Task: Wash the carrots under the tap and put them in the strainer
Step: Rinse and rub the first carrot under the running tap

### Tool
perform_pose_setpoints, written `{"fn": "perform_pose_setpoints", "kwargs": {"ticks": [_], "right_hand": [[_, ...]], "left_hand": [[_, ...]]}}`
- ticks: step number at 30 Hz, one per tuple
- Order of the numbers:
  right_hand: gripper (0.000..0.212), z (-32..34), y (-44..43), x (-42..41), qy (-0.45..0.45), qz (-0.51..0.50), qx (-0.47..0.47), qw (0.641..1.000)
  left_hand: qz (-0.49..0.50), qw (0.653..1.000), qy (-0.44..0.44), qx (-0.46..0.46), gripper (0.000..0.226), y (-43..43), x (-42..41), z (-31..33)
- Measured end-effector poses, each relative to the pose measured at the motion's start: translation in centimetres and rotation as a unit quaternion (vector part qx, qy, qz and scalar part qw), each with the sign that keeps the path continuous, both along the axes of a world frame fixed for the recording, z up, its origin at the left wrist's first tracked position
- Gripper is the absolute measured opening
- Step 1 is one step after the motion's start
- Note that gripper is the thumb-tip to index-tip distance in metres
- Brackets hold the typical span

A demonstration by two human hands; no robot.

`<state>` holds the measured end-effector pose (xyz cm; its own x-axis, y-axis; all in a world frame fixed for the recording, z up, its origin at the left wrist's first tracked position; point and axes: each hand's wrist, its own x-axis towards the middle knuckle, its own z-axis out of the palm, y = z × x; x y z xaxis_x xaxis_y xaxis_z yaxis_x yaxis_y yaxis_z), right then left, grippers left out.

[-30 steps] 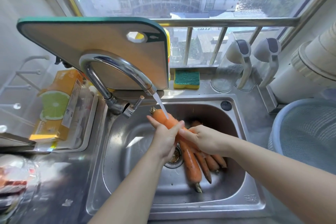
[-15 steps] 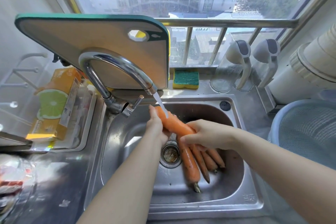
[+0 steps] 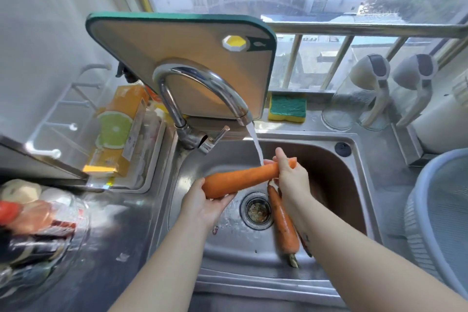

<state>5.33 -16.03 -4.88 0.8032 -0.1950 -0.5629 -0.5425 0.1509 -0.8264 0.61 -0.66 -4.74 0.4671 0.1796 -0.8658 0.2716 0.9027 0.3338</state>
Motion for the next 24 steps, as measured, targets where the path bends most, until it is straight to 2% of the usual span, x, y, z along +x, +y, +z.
{"fn": "perform_pose_setpoints", "kwargs": {"ticks": [2, 5, 7, 10, 13, 18, 20, 22, 24], "right_hand": [[0.023, -0.1, 2.4, 0.6, 0.041, -0.039, 0.097, 0.994], [0.020, 0.6, 5.6, 1.2, 0.078, -0.065, 0.273, 0.956], [0.013, 1.1, 6.5, 1.2, 0.097, -0.035, 0.320, 0.942], [0.014, 1.6, 5.9, 1.1, 0.117, -0.020, 0.352, 0.928], [0.016, 1.5, 3.9, 1.2, 0.124, -0.075, 0.378, 0.914], [0.026, 0.7, -1.2, 1.2, 0.137, -0.165, 0.371, 0.904], [0.037, -0.3, -3.2, 0.9, 0.167, -0.192, 0.356, 0.899], [0.060, -0.7, -4.4, 0.2, 0.195, -0.199, 0.344, 0.897], [0.064, -0.7, -5.3, -0.2, 0.201, -0.200, 0.334, 0.899]], "left_hand": [[0.005, 1.000, 0.021, 0.008, 0.044, 0.8, -1.0, -0.1], [0.011, 0.999, 0.042, 0.020, 0.046, 1.4, -2.1, 0.1], [0.008, 0.999, 0.041, 0.019, 0.040, 1.8, -2.6, 0.5], [-0.011, 0.999, 0.021, 0.029, 0.036, 2.1, -2.6, 0.9], [-0.056, 0.998, -0.008, 0.038, 0.042, 1.5, -2.0, 1.2], [-0.145, 0.983, -0.082, 0.072, 0.023, -1.7, -0.3, 1.8], [-0.177, 0.974, -0.118, 0.082, 0.025, -3.1, 0.5, 2.1], [-0.202, 0.965, -0.149, 0.079, 0.030, -4.3, 1.2, 2.3], [-0.212, 0.961, -0.165, 0.061, 0.035, -5.3, 1.8, 2.3]]}}
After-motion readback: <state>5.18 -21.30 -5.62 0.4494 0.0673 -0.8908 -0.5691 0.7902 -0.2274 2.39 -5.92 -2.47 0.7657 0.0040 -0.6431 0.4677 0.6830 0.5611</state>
